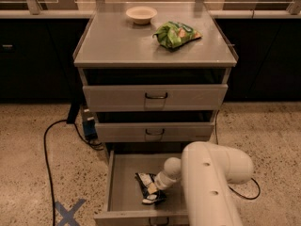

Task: Pick blue chip bag from bottom drawer and place on counter

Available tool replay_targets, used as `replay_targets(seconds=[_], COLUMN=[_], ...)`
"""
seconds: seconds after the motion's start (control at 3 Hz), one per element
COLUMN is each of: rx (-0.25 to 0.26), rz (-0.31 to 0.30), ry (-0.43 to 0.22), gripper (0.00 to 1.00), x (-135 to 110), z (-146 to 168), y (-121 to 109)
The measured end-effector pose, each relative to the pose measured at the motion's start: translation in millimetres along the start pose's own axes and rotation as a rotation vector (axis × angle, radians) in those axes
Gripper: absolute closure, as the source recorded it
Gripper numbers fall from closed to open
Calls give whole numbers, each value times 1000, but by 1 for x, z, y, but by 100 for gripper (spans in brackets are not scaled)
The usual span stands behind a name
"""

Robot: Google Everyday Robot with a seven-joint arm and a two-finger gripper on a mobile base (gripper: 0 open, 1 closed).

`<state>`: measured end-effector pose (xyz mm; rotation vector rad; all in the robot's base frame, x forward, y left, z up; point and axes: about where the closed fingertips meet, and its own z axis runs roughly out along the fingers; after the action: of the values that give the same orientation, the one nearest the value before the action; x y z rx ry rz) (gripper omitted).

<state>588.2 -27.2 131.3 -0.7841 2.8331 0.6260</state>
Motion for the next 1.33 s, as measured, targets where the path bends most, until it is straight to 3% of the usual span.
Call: replay_targets(seconds=[0.33,0.67,1.0,1.33], rx=[-21,-66,-99,-99], rz=[-173,-346,-481,-481], ry=[-191,-299,-343,-343], gripper=[100,100,100,100], x=[-27,-36,-51,-51], z=[-80,-166,-229,-229], y=[33,90,146,146])
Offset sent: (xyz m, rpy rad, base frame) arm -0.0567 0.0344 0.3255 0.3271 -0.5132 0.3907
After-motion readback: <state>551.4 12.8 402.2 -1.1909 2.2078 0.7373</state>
